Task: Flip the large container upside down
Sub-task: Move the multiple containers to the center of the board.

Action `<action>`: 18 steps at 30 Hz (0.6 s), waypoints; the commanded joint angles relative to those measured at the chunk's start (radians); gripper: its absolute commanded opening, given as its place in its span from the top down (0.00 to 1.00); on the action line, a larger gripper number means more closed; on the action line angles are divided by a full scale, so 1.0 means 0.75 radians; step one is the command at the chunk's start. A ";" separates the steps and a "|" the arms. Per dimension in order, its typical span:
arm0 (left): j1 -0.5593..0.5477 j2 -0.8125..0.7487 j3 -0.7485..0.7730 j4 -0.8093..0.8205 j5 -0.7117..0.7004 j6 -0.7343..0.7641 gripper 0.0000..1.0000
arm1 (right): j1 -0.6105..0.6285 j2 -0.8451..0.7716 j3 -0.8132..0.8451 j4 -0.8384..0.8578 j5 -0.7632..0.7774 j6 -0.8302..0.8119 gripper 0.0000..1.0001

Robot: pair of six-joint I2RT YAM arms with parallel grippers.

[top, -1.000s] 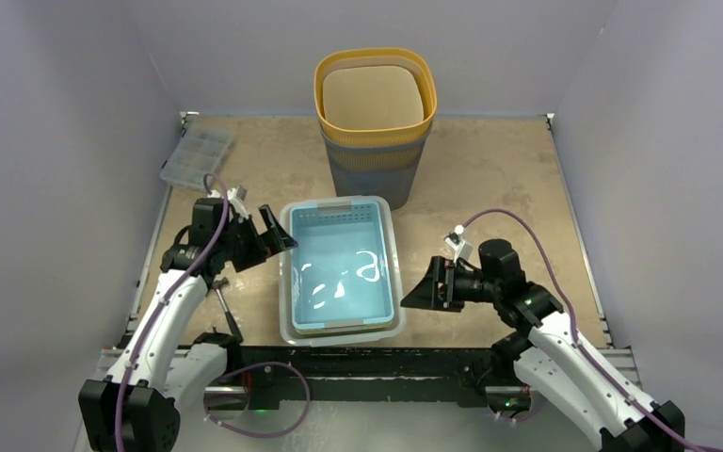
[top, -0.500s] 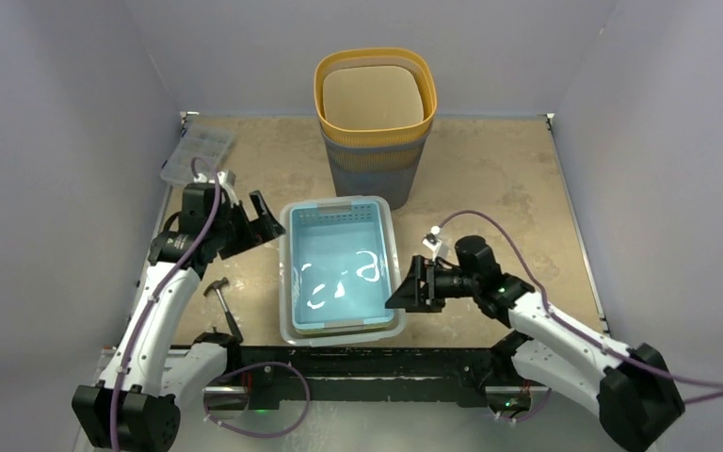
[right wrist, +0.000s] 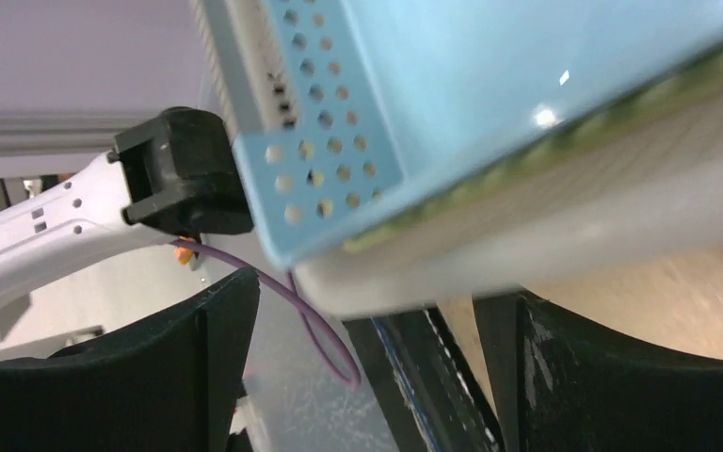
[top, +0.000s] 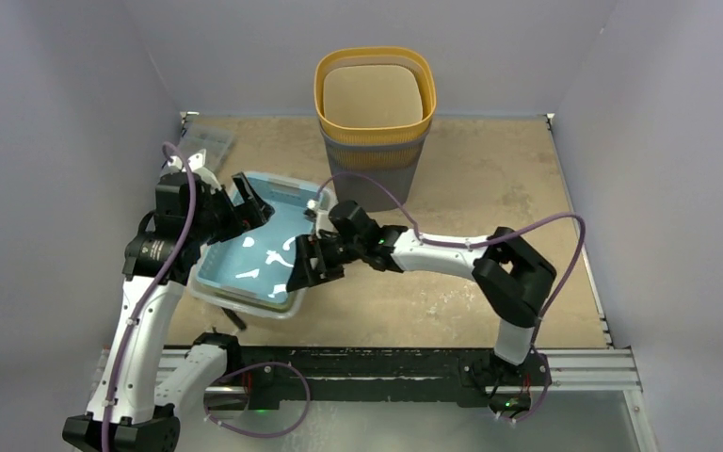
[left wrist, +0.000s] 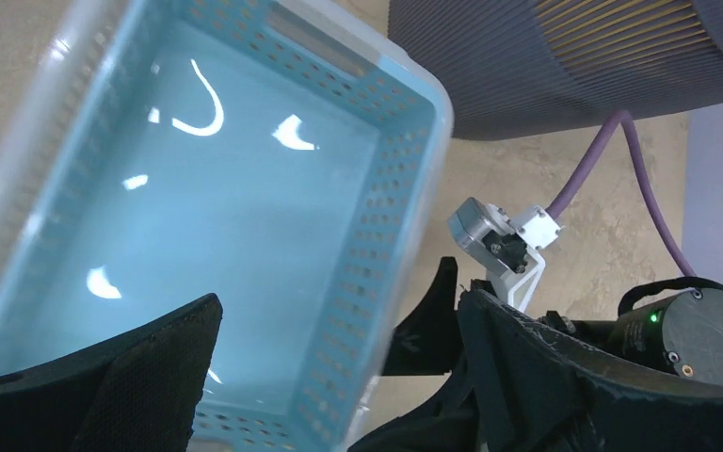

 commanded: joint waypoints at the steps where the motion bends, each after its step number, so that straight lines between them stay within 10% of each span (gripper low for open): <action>1: -0.002 -0.045 0.040 -0.050 -0.015 -0.037 0.04 | 0.059 -0.012 0.121 -0.033 0.149 -0.123 0.13; 18: -0.029 0.034 -0.175 0.234 0.350 -0.055 0.06 | 0.033 -0.995 -0.384 -0.478 1.159 0.133 0.01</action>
